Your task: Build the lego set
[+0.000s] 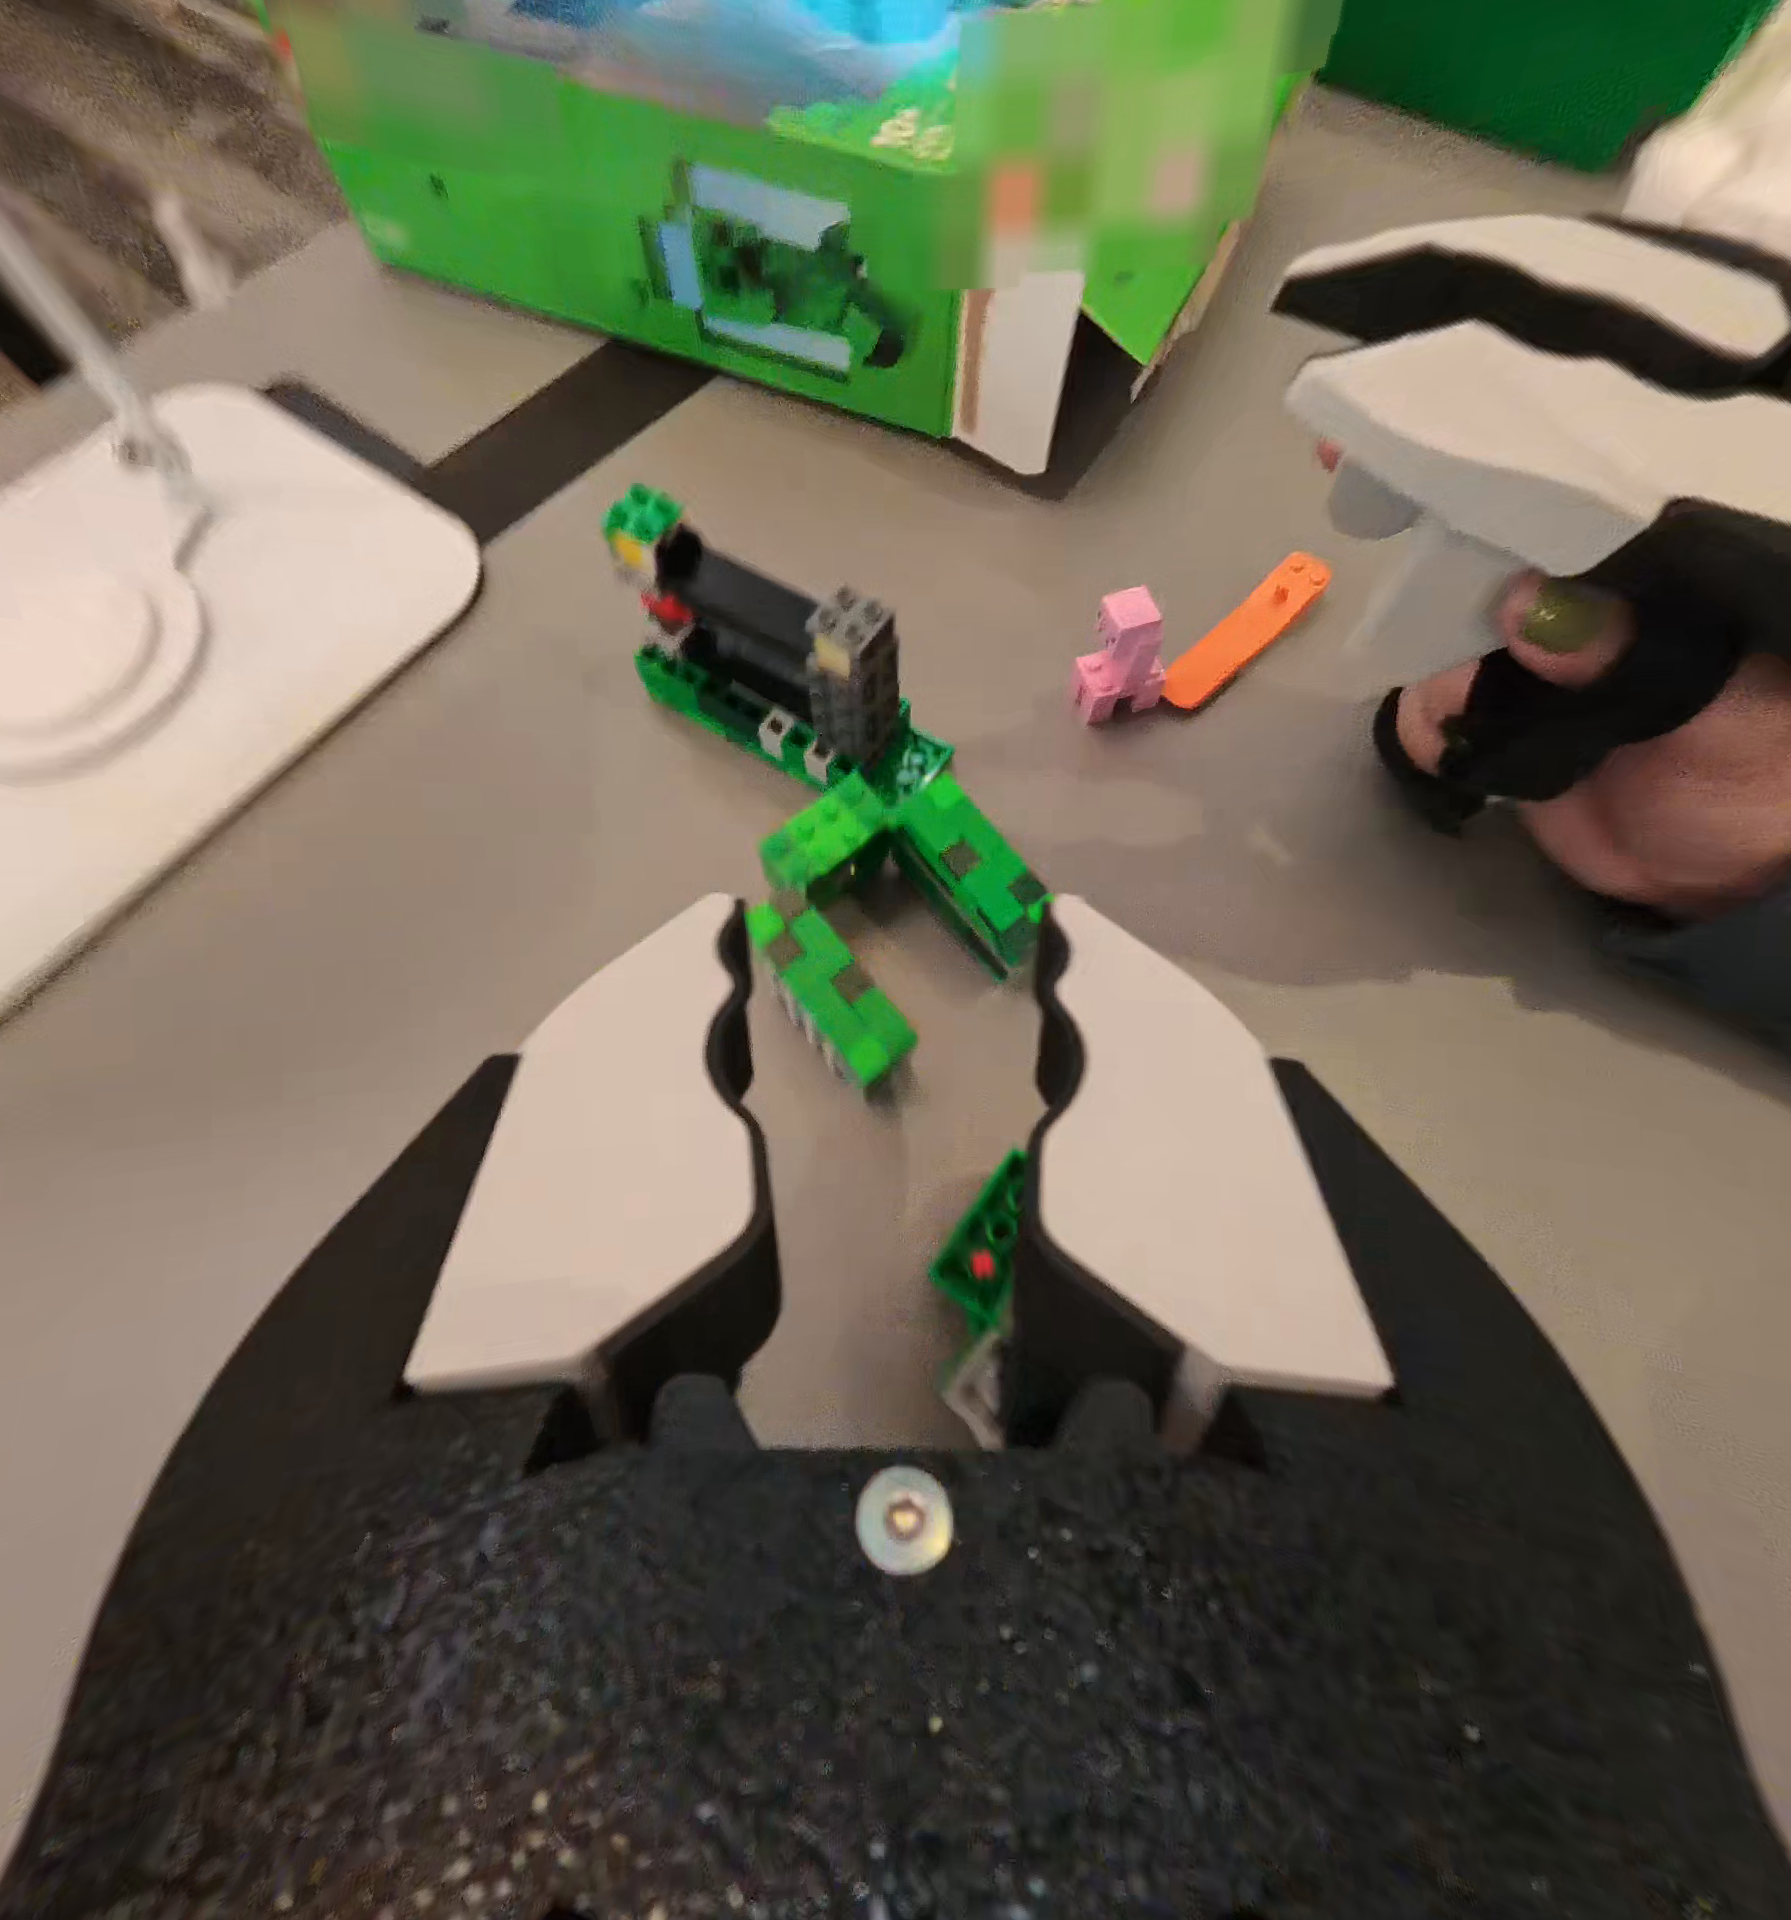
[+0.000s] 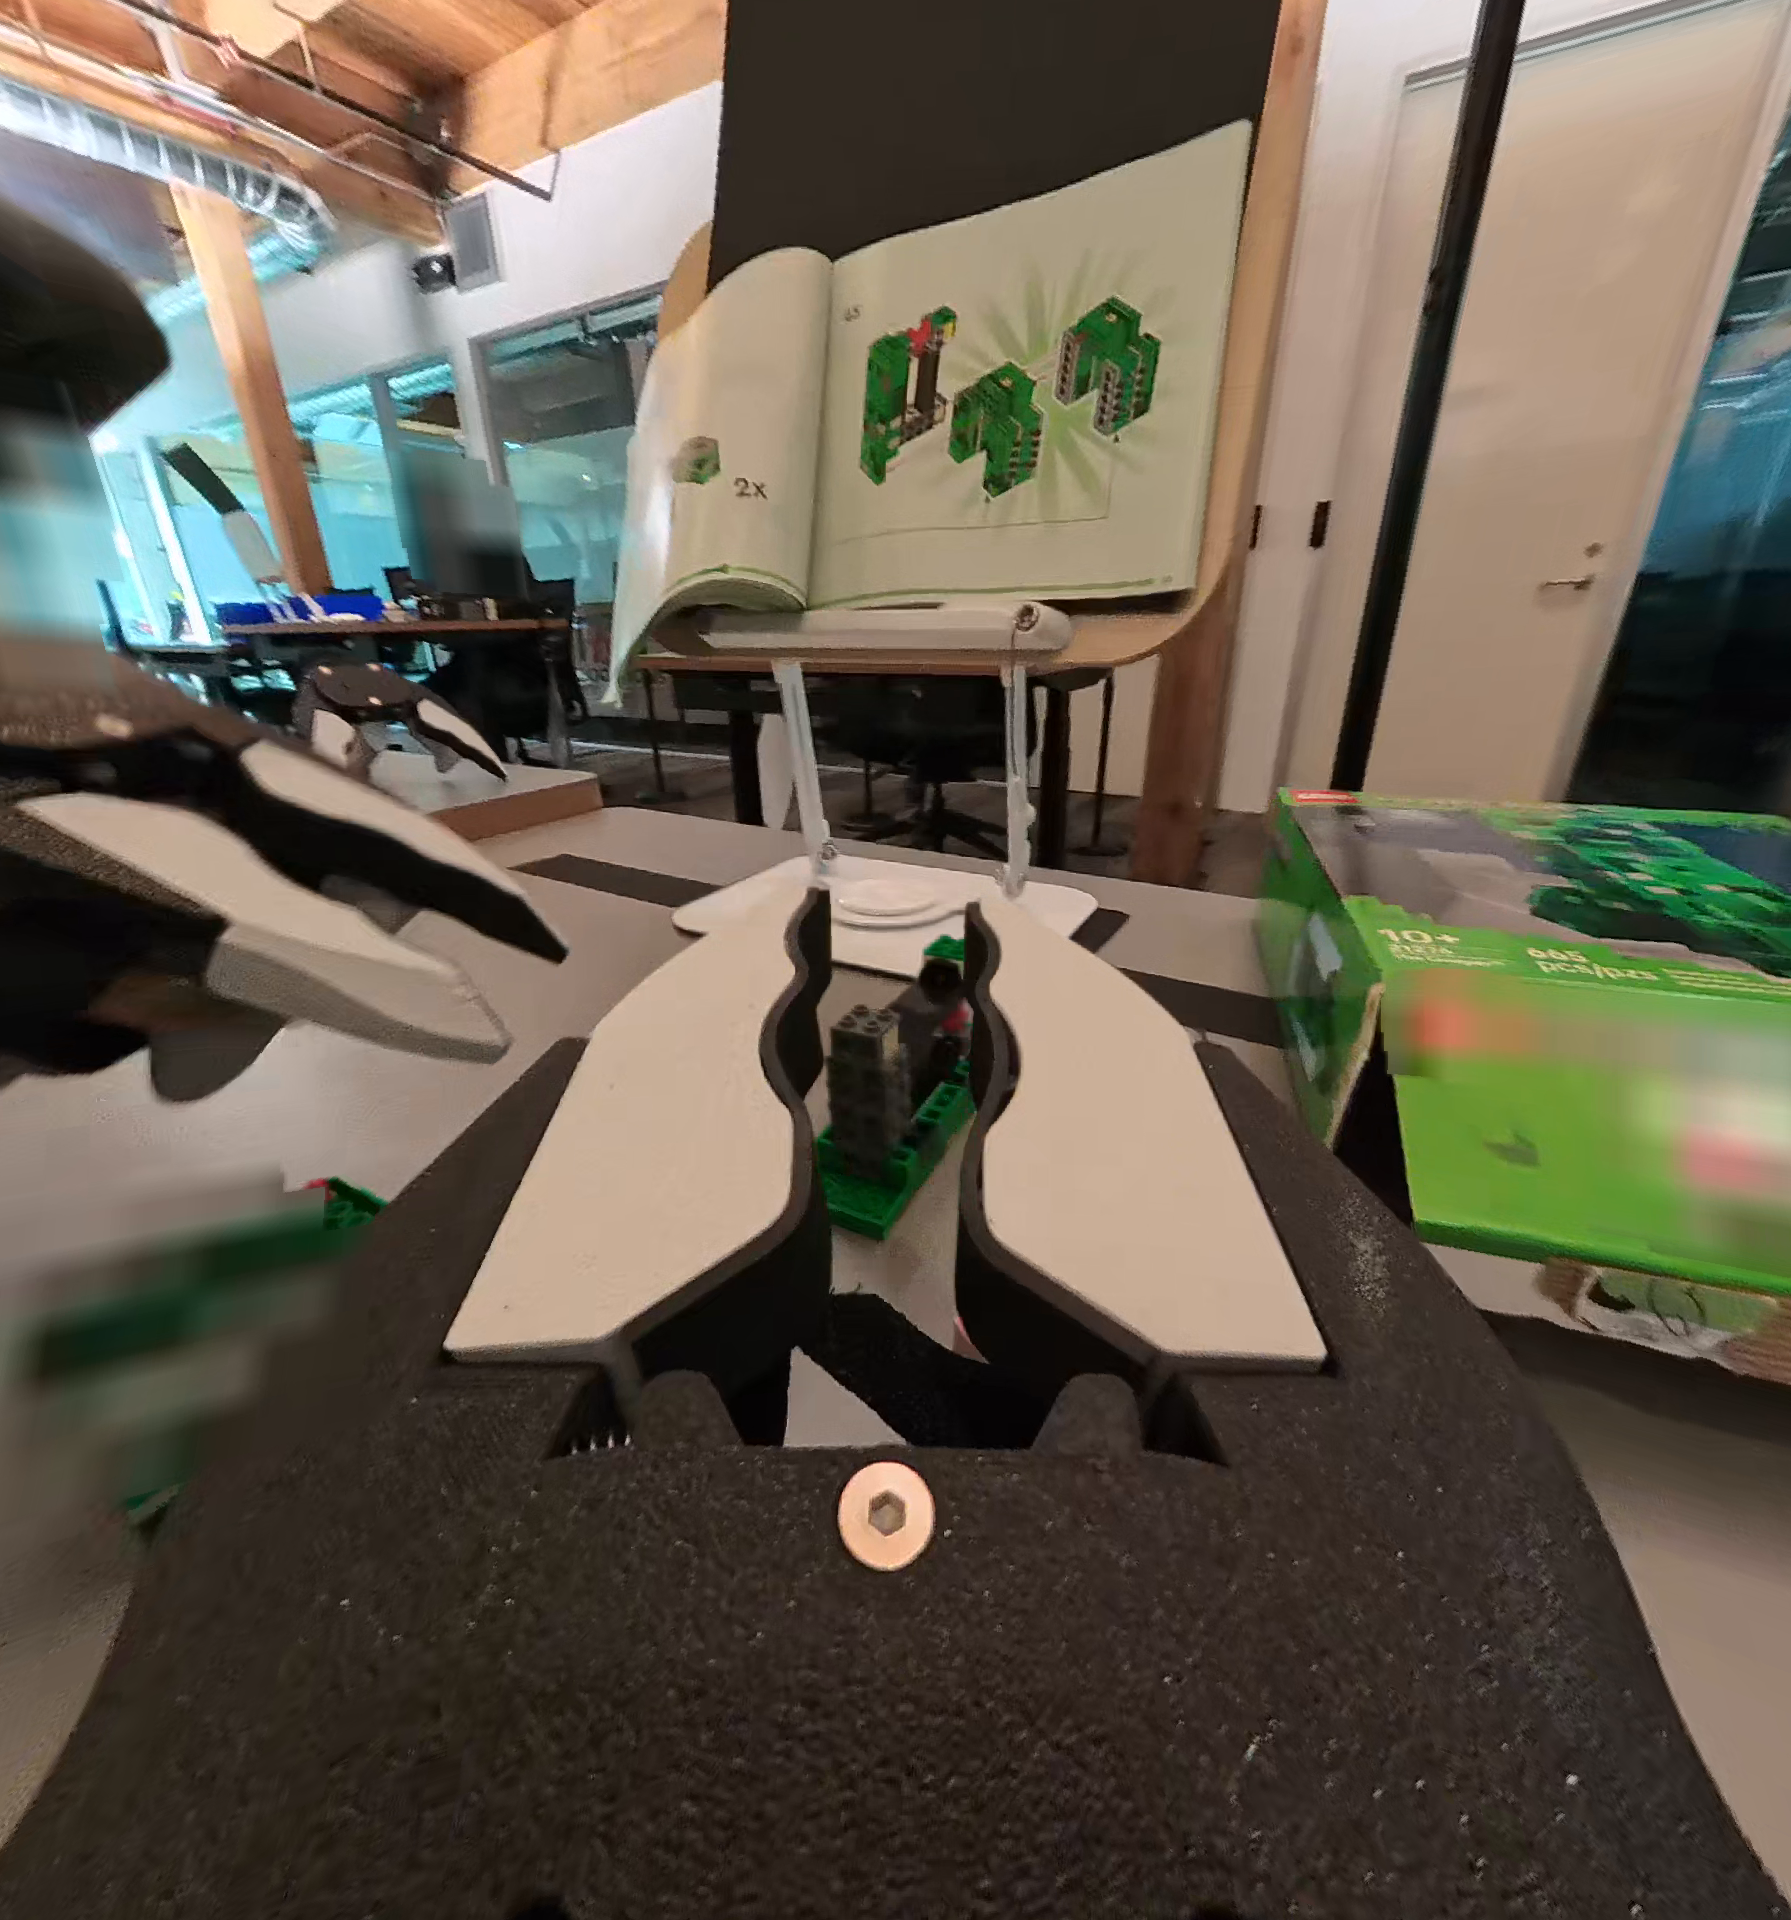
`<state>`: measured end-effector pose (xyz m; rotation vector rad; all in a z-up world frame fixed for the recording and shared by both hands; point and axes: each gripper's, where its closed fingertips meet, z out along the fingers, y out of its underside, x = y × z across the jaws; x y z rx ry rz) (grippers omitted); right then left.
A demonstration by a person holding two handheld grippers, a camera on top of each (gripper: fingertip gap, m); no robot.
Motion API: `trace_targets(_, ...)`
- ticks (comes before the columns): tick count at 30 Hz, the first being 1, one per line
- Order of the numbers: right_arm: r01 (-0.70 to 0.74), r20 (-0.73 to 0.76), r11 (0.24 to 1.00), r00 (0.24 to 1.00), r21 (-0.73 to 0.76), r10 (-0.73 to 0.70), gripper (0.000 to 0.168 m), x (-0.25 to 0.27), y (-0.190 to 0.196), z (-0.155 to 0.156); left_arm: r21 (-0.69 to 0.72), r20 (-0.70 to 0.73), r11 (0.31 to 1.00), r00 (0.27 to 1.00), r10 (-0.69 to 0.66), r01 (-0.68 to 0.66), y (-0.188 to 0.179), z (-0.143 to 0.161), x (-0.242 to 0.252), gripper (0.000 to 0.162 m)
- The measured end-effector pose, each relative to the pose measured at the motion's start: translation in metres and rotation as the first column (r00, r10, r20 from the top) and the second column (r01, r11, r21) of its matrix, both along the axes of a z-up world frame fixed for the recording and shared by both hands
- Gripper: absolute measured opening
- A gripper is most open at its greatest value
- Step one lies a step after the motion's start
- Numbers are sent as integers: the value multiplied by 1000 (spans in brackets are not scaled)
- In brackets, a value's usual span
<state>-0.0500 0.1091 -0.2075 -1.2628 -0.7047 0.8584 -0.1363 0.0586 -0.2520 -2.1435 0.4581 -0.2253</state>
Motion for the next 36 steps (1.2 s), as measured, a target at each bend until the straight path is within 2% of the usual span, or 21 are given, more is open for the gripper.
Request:
trace_targets(1,5,0,1000,1000,4,-5,23,1,1,-2,13,-55,998,996,-68,69,8,3,8,44)
trace_targets(3,-10,-20,1000,1000,-15,10,22,2,3,-3,-43,-185,963,945,-268,265,14,0,21,44)
trace_targets(5,-22,-50,999,999,-38,20,23,5,6,-2,-176,-370,901,821,-434,397,18,-12,16,45)
trace_targets(7,-13,-67,999,998,-43,10,23,8,11,0,-295,-510,853,684,-522,431,27,-23,2,42)
trace_targets(9,-4,-72,999,997,-41,1,23,9,15,0,-371,-525,805,611,-593,462,34,-30,1,39)
trace_targets(11,-8,-80,999,997,-49,4,23,9,17,1,-433,-483,753,578,-658,495,36,-36,6,37)
trace_targets(14,-12,-92,999,996,-50,7,23,9,17,2,-541,-460,694,524,-717,475,37,-51,3,35)
trace_targets(18,-16,-88,999,996,-47,12,23,8,18,3,-618,-453,650,474,-755,442,39,-64,-1,29)
trace_targets(20,-17,-92,999,996,-45,13,23,8,18,3,-618,-488,658,446,-750,429,43,-65,-4,18)
trace_targets(22,-16,-97,999,995,-46,11,23,9,18,4,-628,-482,646,436,-760,433,39,-63,-6,17)
trace_targets(24,-13,-104,999,995,-46,8,23,11,19,4,-560,-553,697,425,-717,448,42,-52,-13,17)
trace_targets(26,-11,-112,999,994,-48,5,23,12,20,5,-431,-633,761,439,-637,484,43,-31,-21,16)
trace_targets(28,-10,-116,999,993,-51,5,23,13,21,5,-222,-719,805,465,-516,550,39,2,-27,17)
trace_targets(29,-12,-115,999,993,-52,6,23,12,21,4,-95,-754,796,479,-450,598,32,23,-27,16)
trace_targets(31,-17,-109,999,994,-51,12,23,10,20,4,169,-796,720,524,-303,673,10,69,-23,16)
trace_targets(33,-25,-96,999,995,-45,21,22,7,19,3,362,-778,626,594,-206,691,-21,109,-20,16)
trace_targets(36,-38,-70,999,997,-28,36,22,2,15,1,562,-668,491,715,-206,666,-70,151,-12,16)
